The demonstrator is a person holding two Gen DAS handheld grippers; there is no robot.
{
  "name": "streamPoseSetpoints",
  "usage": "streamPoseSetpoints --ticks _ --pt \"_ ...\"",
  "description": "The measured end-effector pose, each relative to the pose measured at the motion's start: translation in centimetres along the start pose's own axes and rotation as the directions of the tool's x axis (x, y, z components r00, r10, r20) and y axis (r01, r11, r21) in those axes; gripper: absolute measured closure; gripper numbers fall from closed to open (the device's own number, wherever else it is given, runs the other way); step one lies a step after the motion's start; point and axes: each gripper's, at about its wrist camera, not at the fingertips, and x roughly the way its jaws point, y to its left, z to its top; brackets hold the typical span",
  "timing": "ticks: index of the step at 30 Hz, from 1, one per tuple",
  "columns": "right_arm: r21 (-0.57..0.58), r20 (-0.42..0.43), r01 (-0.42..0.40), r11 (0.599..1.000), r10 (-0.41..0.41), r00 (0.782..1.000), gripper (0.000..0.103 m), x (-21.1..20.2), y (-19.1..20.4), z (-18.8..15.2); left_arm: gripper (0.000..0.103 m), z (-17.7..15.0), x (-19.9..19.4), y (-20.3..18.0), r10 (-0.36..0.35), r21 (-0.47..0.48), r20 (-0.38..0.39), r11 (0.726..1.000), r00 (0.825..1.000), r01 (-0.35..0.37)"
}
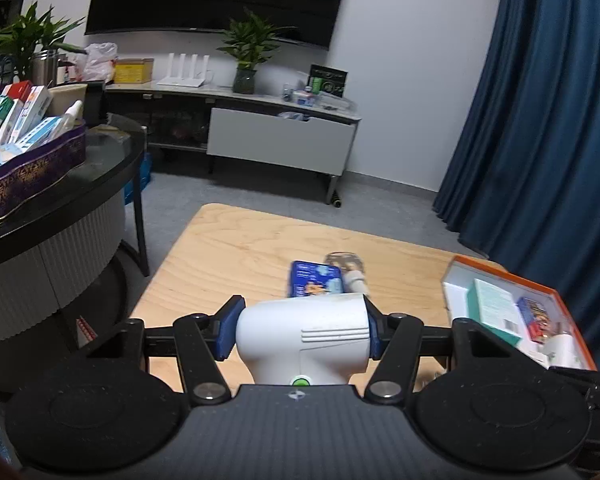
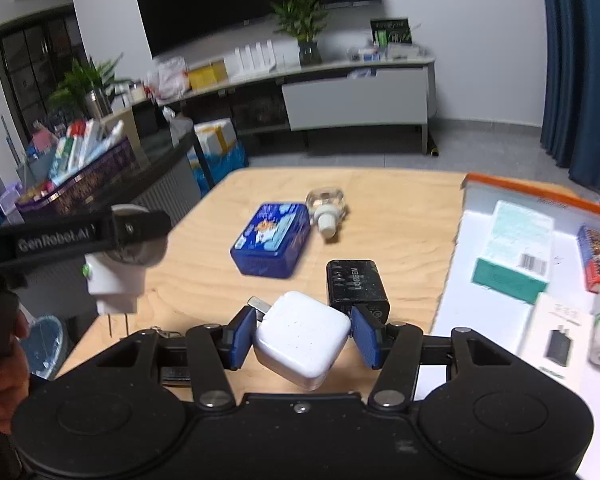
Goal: Organize rigid objects
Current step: 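Carry the plug adapter with the left tool while the right tool carries the cube charger toward the tray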
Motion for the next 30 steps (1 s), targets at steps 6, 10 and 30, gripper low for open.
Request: streamPoseSetpoints --ticks 6,10,30 --pt "-0.061 -0.013 -0.019 0.998 0.018 1.000 0.039 1.6 0.4 -0.4 0.044 -0.7 -1.0 -0.5 -0.005 0.000 0.009 1.000 1.000 0.005" --pt "-0.119 -0.094 -0.030 0.992 0.019 0.995 0.039 4.4 1.5 -1.4 0.044 -0.9 -1.8 0.3 0.014 -0.008 0.014 1.000 1.000 -0.014" --pt "-0.085 -0.138 0.022 0.996 -0.034 0.990 0.050 4.0 2.7 -3.9 0.044 -2.0 -1.7 2.0 0.016 -0.038 0.002 0.999 1.000 -0.016"
